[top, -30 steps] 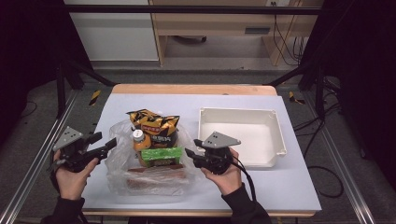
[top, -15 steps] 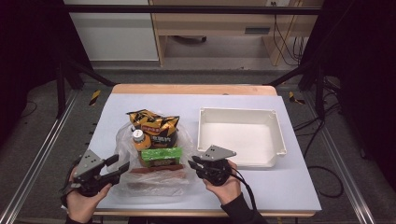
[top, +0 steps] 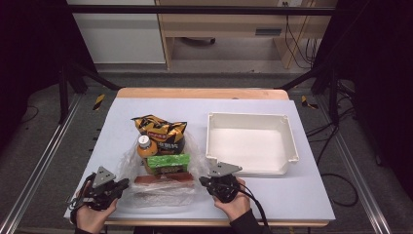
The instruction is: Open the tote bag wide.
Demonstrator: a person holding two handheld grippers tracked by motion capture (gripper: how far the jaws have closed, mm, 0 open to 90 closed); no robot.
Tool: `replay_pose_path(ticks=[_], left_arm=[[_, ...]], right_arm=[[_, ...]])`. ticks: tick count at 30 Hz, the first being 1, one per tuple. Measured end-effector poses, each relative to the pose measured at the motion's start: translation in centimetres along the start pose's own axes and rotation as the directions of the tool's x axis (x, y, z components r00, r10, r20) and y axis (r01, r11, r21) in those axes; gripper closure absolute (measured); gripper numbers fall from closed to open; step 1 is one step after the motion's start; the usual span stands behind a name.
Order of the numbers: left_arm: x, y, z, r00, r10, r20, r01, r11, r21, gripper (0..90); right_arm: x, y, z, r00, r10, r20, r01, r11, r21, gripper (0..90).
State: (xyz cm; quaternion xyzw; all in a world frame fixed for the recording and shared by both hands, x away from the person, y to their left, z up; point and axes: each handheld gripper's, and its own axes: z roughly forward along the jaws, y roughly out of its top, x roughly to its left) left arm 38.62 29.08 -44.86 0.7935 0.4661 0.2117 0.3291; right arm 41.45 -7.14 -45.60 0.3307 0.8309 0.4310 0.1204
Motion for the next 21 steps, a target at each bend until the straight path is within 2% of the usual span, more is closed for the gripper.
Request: replay_pose_path(ticks=[3,6,9,10,11,13,15,17,19,21], left_arm=[[0.2,-0.4,0.4,0.9999,-0.016,0.003,0.016,0.9997,0.016,87.3],[0.3,-0.8,1.2,0.9997,-0.023,0.009,0.022,0.9982,0.055,87.8],[0.4,-1.0,1.4,0.9996,-0.028,0.012,0.027,0.9976,0.063,88.3],[0.6,-1.0,1.5,0.9996,-0.029,-0.001,0.029,0.9971,0.071,88.4],[0.6,-1.0,1.5,0.9996,-0.029,-0.001,0.029,0.9971,0.071,88.4],[0.9,-1.2,1.7,0.9995,-0.030,-0.010,0.030,0.9972,0.068,88.0],[1.4,-1.3,2.1,0.9988,-0.049,-0.003,0.049,0.9979,0.043,87.6],[1.3,-1.3,2.2,0.9989,-0.044,-0.012,0.044,0.9985,0.032,86.4],[1.4,-1.3,2.3,0.9991,-0.040,-0.015,0.040,0.9988,0.027,85.6],[1.4,-1.3,2.5,0.9978,-0.066,-0.003,0.066,0.9977,0.013,83.3]], right_arm=[[0.1,-0.4,0.4,1.0000,0.009,-0.001,-0.009,1.000,0.016,89.9],[0.1,-1.1,1.0,0.9998,0.019,-0.001,-0.019,0.999,0.038,89.9],[0.0,-1.4,1.1,0.9995,0.032,0.001,-0.032,0.998,0.046,89.9],[-0.1,-1.7,1.2,0.9994,0.036,0.006,-0.036,0.998,0.058,89.9],[-0.1,-1.7,1.2,0.9994,0.036,0.006,-0.036,0.998,0.058,89.9],[-0.2,-2.0,1.4,0.9983,0.031,0.049,-0.034,0.998,0.054,89.4],[-0.5,-2.3,1.7,0.9959,0.044,0.080,-0.048,0.998,0.049,89.3],[-0.5,-2.5,2.1,0.9952,0.062,0.076,-0.064,0.998,0.029,89.4],[-0.6,-2.5,2.1,0.9955,0.057,0.075,-0.059,0.998,0.026,89.4],[-0.7,-2.5,2.1,0.9957,0.062,0.068,-0.064,0.998,0.025,86.3]])
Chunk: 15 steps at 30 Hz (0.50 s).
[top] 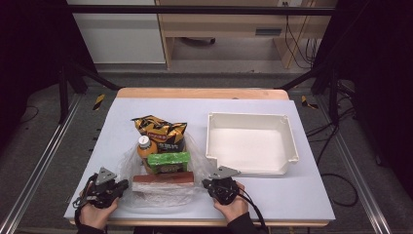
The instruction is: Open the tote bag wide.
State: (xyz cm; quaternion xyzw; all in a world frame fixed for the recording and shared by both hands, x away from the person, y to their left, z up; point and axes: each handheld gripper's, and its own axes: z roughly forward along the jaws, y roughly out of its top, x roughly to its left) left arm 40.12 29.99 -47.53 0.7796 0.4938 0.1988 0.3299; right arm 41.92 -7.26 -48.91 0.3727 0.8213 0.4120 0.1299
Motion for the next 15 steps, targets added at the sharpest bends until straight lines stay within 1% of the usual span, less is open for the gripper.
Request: replay_pose_path(ticks=[1,2,3,4,5,6,7,8,9,11,12,13,14,15], left_arm=[[0.1,0.0,0.0,0.9999,0.007,-0.011,-0.007,0.9999,-0.008,81.3],[0.1,0.0,-0.1,1.0000,-0.004,-0.004,0.004,1.0000,-0.008,79.1],[0.1,0.0,-0.2,0.9999,-0.006,-0.008,0.006,0.9998,-0.020,76.3],[0.1,0.0,-0.2,0.9999,-0.006,-0.008,0.006,0.9998,-0.020,73.4],[0.2,0.0,-0.4,0.9998,-0.018,-0.003,0.018,0.9994,-0.030,70.8],[0.3,0.0,-0.7,0.9996,-0.028,0.008,0.028,0.9985,-0.046,70.8],[0.6,0.0,-1.3,0.9975,-0.064,0.032,0.066,0.9935,-0.092,64.8],[0.6,0.0,-1.3,0.9975,-0.064,0.032,0.066,0.9935,-0.092,61.2],[0.9,0.2,-2.0,0.9956,-0.083,0.044,0.088,0.9859,-0.142,58.3],[1.0,0.5,-2.8,0.9937,-0.101,0.049,0.108,0.9769,-0.184,52.5],[1.0,0.5,-2.8,0.9937,-0.101,0.049,0.108,0.9769,-0.184,49.6],[1.0,0.6,-3.1,0.9931,-0.103,0.056,0.113,0.9724,-0.204,47.3],[1.0,0.8,-3.5,0.9921,-0.109,0.061,0.120,0.9673,-0.223,45.8],[0.8,1.2,-4.2,0.9925,-0.102,0.068,0.116,0.9592,-0.258,44.7]], right_arm=[[0.0,0.0,-0.1,1.0000,-0.005,-0.001,0.005,1.000,-0.001,83.9],[0.0,0.0,-0.1,0.9999,-0.014,-0.003,0.014,1.000,-0.004,81.5],[0.1,0.1,-0.3,0.9999,-0.009,-0.008,0.009,1.000,-0.007,78.3],[0.1,0.1,-0.3,0.9999,-0.009,-0.008,0.009,1.000,-0.007,78.3],[0.0,0.3,-0.8,0.9998,-0.014,-0.014,0.014,1.000,-0.028,72.4],[0.0,0.3,-0.8,0.9998,-0.014,-0.014,0.014,1.000,-0.028,72.4],[0.0,0.6,-1.6,0.9996,-0.017,-0.023,0.015,0.998,-0.058,68.3],[0.1,0.9,-2.0,0.9994,-0.025,-0.023,0.023,0.997,-0.076,65.8],[0.1,1.1,-2.5,0.9993,-0.031,-0.023,0.029,0.995,-0.092,63.5],[0.3,1.7,-3.5,0.9989,-0.038,-0.029,0.033,0.991,-0.133,60.4],[0.3,1.7,-3.5,0.9989,-0.038,-0.029,0.033,0.991,-0.133,60.4],[0.5,2.4,-4.4,0.9983,-0.046,-0.035,0.039,0.985,-0.170,58.6],[0.6,2.8,-4.8,0.9978,-0.051,-0.041,0.043,0.982,-0.186,58.3],[0.8,3.1,-5.2,0.9976,-0.053,-0.045,0.043,0.979,-0.201,58.3]])
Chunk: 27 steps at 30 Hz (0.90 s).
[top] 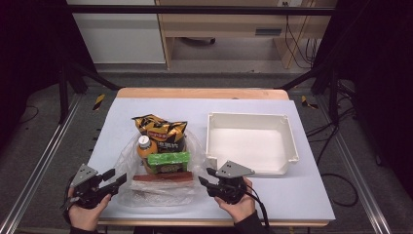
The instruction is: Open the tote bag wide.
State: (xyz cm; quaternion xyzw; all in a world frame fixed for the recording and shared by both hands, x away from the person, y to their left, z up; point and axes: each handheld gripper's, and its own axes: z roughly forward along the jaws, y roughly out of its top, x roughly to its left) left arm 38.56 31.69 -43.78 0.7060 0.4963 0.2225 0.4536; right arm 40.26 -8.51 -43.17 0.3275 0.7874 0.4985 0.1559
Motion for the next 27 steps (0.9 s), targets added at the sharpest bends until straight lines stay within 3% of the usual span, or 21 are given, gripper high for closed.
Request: replay_pose_path(ticks=[4,5,8,10,11,12,18,20,22,24,27], left_arm=[[-0.6,0.8,-0.8,0.9998,0.021,-0.003,-0.021,0.9991,-0.037,42.0],[-1.1,1.3,-1.3,0.9994,0.033,-0.002,-0.033,0.9977,-0.058,41.9],[-2.1,1.5,-1.7,0.9976,0.068,0.014,-0.067,0.9965,-0.051,42.1],[-2.3,1.4,-1.6,0.9967,0.078,0.022,-0.077,0.9964,-0.034,44.0],[-2.8,1.1,-1.1,0.9944,0.105,0.003,-0.105,0.9943,0.017,44.2],[-3.0,0.8,-1.0,0.9927,0.120,0.006,-0.120,0.9922,0.033,44.3],[-3.8,-0.1,-1.0,0.9876,0.152,0.040,-0.154,0.9854,0.072,43.1],[-4.3,-0.8,-1.1,0.9827,0.178,0.050,-0.183,0.9777,0.104,41.4],[-4.4,-1.1,-1.0,0.9797,0.194,0.052,-0.199,0.9715,0.129,40.2],[-4.5,-1.3,-0.8,0.9798,0.193,0.051,-0.198,0.9707,0.135,40.1],[-4.3,-1.8,0.0,0.9823,0.177,0.062,-0.185,0.9670,0.175,45.8]], right_arm=[[0.6,1.2,-0.6,0.9997,-0.011,-0.022,0.011,0.999,-0.037,60.7],[1.1,1.7,-0.5,0.9988,-0.018,-0.046,0.016,0.999,-0.039,63.1],[1.7,1.6,0.3,0.9968,-0.028,-0.074,0.028,1.000,-0.009,63.3],[1.8,1.1,0.9,0.9964,-0.026,-0.081,0.027,1.000,0.014,62.7],[1.9,0.8,1.2,0.9963,-0.018,-0.084,0.020,0.999,0.025,61.7],[1.9,0.5,1.4,0.9957,-0.013,-0.091,0.016,0.999,0.031,60.3],[2.4,-0.9,2.1,0.9937,-0.016,-0.111,0.025,0.996,0.082,52.0],[2.6,-1.4,2.4,0.9935,-0.018,-0.112,0.030,0.994,0.102,50.7],[2.6,-1.6,2.6,0.9939,-0.023,-0.108,0.035,0.993,0.112,51.4],[2.5,-1.7,2.7,0.9943,-0.023,-0.105,0.035,0.993,0.117,51.9],[2.4,-2.0,3.0,0.9956,-0.022,-0.091,0.034,0.991,0.131,60.1]])
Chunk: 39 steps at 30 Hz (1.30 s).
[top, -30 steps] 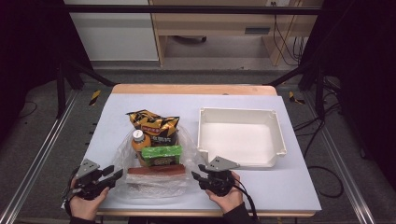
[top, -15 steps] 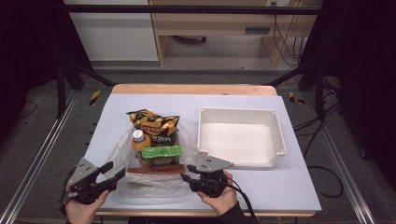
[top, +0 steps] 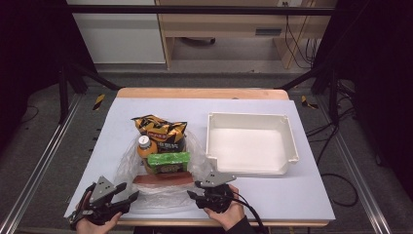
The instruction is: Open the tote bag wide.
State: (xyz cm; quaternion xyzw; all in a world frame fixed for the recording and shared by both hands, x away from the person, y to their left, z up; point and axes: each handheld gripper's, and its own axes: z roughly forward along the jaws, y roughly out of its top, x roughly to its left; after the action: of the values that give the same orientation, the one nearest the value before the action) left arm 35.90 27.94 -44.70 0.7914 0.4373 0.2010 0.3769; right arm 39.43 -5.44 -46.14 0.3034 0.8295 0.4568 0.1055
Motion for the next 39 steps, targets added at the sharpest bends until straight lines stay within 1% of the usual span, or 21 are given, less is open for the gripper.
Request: replay_pose_path(ticks=[1,3,4,7,8,10,11,14,16,17,18,20,22,26,27,28,30,33,35,36,39], left_arm=[[0.0,0.0,0.0,1.0000,0.000,0.000,0.000,1.0000,0.000,49.6],[0.0,-0.2,0.2,0.9999,-0.006,0.014,0.006,0.9999,0.014,53.7],[-0.1,-0.3,0.2,0.9998,-0.001,0.020,0.000,0.9993,0.037,62.5],[-0.1,-0.5,0.4,0.9999,-0.010,0.011,0.009,0.9978,0.066,72.6],[0.0,-0.5,0.5,0.9998,-0.013,0.015,0.012,0.9969,0.078,74.8],[0.0,-0.6,0.6,0.9996,-0.018,0.021,0.016,0.9956,0.092,80.0],[0.0,-0.8,1.0,0.9997,-0.017,0.019,0.014,0.9926,0.121,82.1],[-0.1,-1.1,1.9,0.9998,-0.010,0.018,0.007,0.9835,0.181,84.4],[-0.1,-1.3,2.1,0.9997,-0.014,0.018,0.011,0.9847,0.174,84.6],[0.1,-1.2,2.2,0.9991,-0.032,0.029,0.027,0.9839,0.177,84.6],[0.2,-1.2,2.1,0.9988,-0.036,0.033,0.030,0.9841,0.175,84.3],[0.2,-1.3,2.1,0.9988,-0.039,0.030,0.034,0.9861,0.163,81.7],[0.2,-1.3,2.1,0.9993,-0.033,0.018,0.030,0.9868,0.159,70.5],[0.3,-1.2,1.6,0.9991,-0.025,0.033,0.020,0.9926,0.120,51.4],[0.3,-1.2,1.4,0.9987,-0.035,0.037,0.031,0.9950,0.095,44.8],[0.4,-1.1,1.1,0.9986,-0.037,0.038,0.034,0.9965,0.076,44.8],[0.5,-0.8,0.5,0.9972,-0.048,0.057,0.047,0.9987,0.019,35.4],[0.3,-0.1,-0.3,0.9978,-0.032,0.058,0.034,0.9989,-0.033,30.0],[0.2,0.2,-0.5,0.9979,-0.022,0.061,0.026,0.9985,-0.049,29.1],[-0.1,1.0,-1.0,0.9982,-0.009,0.059,0.014,0.9960,-0.088,28.7],[-0.1,1.7,-1.3,0.9983,0.004,0.058,0.002,0.9937,-0.112,28.6]], right_arm=[[0.0,0.0,0.0,1.0000,0.000,0.000,0.000,1.000,0.000,60.1],[-0.1,-0.1,0.0,1.0000,0.001,0.002,-0.001,1.000,0.006,66.3],[-0.2,-0.2,-0.1,1.0000,0.004,0.002,-0.004,1.000,0.021,72.8],[-0.3,-0.3,-0.3,1.0000,0.001,-0.008,-0.001,0.999,0.040,86.6],[-0.3,-0.4,-0.3,0.9995,0.009,-0.030,-0.007,0.999,0.041,88.3],[-0.2,-0.4,-0.3,0.9993,0.007,-0.038,-0.005,0.999,0.049,89.6],[0.1,-0.6,0.0,0.9990,-0.005,-0.043,0.009,0.997,0.072,90.0],[0.2,-1.0,0.8,0.9994,-0.002,-0.036,0.006,0.995,0.101,90.0],[0.1,-1.3,1.1,0.9995,-0.003,-0.031,0.006,0.994,0.111,90.0],[-0.2,-1.9,1.6,0.9992,0.028,-0.029,-0.024,0.992,0.124,90.0],[-0.4,-2.1,1.7,0.9980,0.050,-0.039,-0.046,0.993,0.110,89.9],[-0.6,-2.1,1.6,0.9967,0.068,-0.045,-0.063,0.992,0.111,88.7],[-0.5,-2.1,1.6,0.9971,0.063,-0.043,-0.058,0.992,0.108,84.3],[-0.3,-2.1,1.3,0.9978,0.042,-0.051,-0.037,0.996,0.083,77.8],[-0.3,-1.9,0.8,0.9979,0.038,-0.053,-0.035,0.998,0.056,74.3],[-0.3,-1.9,0.8,0.9979,0.038,-0.053,-0.035,0.998,0.056,74.3],[-0.3,-1.3,-0.3,0.9983,0.027,-0.052,-0.027,1.000,-0.002,71.2],[-0.4,-0.5,-1.5,0.9990,0.018,-0.042,-0.020,0.998,-0.063,69.3],[-0.5,-0.2,-1.8,0.9992,0.017,-0.037,-0.020,0.997,-0.080,68.8],[-0.7,0.5,-2.5,0.9996,0.012,-0.026,-0.015,0.993,-0.119,67.8],[-1.1,1.3,-3.2,0.9999,0.012,-0.001,-0.012,0.986,-0.167,64.8]])
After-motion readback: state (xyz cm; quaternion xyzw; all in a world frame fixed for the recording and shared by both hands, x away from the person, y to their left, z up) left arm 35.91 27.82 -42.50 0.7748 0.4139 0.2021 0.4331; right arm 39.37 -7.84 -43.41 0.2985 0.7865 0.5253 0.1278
